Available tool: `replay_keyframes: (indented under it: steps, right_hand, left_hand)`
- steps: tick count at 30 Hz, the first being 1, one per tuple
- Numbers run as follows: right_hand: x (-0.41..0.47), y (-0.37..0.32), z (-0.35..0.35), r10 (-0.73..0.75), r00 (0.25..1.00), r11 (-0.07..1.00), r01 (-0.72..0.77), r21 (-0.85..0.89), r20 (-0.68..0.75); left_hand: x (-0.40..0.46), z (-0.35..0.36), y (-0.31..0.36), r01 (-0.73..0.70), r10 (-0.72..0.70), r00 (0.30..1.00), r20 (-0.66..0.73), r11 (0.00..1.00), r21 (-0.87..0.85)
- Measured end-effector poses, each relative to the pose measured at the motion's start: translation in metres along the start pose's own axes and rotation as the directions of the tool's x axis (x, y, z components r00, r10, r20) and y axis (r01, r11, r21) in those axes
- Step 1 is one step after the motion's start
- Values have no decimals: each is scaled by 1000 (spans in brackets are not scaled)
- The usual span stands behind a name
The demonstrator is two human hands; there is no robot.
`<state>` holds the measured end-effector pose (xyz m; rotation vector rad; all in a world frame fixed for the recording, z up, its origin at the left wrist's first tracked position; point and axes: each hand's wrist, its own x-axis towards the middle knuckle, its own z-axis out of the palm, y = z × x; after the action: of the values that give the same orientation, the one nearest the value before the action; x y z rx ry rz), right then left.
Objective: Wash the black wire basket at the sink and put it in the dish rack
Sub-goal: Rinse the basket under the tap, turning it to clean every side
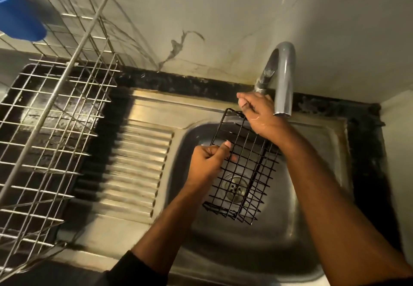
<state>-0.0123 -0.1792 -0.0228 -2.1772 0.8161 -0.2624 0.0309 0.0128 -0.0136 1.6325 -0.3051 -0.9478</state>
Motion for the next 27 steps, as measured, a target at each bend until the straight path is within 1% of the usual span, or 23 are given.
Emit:
replay_keyframes:
  steps: [1, 2, 3, 5, 6, 8, 9, 10, 11, 13, 16, 20, 23, 24, 25, 26, 27]
  right_hand:
    - [1, 1, 2, -25, 1000, 1000, 25, -4, -5]
    - [1, 2, 3, -29, 999, 999, 29, 35, -15]
    - [1, 3, 3, -14, 1000, 994, 17, 108, -27]
    - [-4, 2, 1, 78, 995, 946, -53, 319, -66]
    - [-7, 2, -1, 131, 986, 895, -73, 441, -104]
    - [-12, 2, -8, 242, 952, 759, -64, 648, -189]
    - [-15, -1, -11, 302, 932, 688, -68, 722, -200]
    - [-18, -1, -11, 347, 918, 641, -82, 763, -193]
    - [-20, 0, -11, 366, 912, 619, -92, 780, -183]
    - [-24, -3, -10, 361, 915, 614, -90, 784, -179]
    - [-30, -5, -8, 331, 919, 647, -54, 761, -215]
    - [-47, -3, -2, 308, 894, 761, -26, 648, -326]
    - [-68, -5, 2, 319, 851, 812, -18, 583, -417]
    - [-75, -6, 3, 302, 851, 828, -10, 561, -430]
    - [-84, -7, 3, 281, 865, 836, -8, 549, -416]
    - [-92, -7, 4, 257, 893, 850, -26, 525, -371]
    - [-102, -8, 3, 237, 926, 884, -79, 461, -295]
  left_hand:
    - [0, 0, -2, -1, 1, 1000, -9, 1000, -4]
    - [0, -1, -4, 0, 0, 1000, -12, 1000, -7]
    - [-1, -2, -5, 3, -3, 1000, -11, 1000, -10]
    - [-1, -3, -6, 8, -8, 1000, -10, 1000, -23]
    - [0, -4, -7, 12, -13, 1000, -12, 1000, -25]
    - [-1, -5, -7, 24, -24, 1000, -18, 999, -23]
    - [-2, -6, -7, 30, -31, 999, -23, 999, -20]
    - [-3, -7, -9, 40, -40, 999, -25, 999, -14]
    - [-4, -8, -10, 52, -52, 998, -26, 999, -12]
    - [-7, -9, -13, 74, -75, 996, -38, 997, -32]
    - [-11, -9, -14, 106, -113, 991, -76, 991, -80]
    - [-20, -9, -13, 109, -115, 988, -103, 992, -61]
    - [-30, -8, -6, 110, -116, 984, -132, 993, -52]
    - [-33, -7, -4, 111, -119, 980, -157, 992, -56]
    - [-38, -7, 0, 108, -116, 976, -186, 993, -52]
    - [-44, -6, 4, 104, -113, 971, -213, 993, -51]
    - [-50, -6, 8, 102, -112, 964, -240, 993, -53]
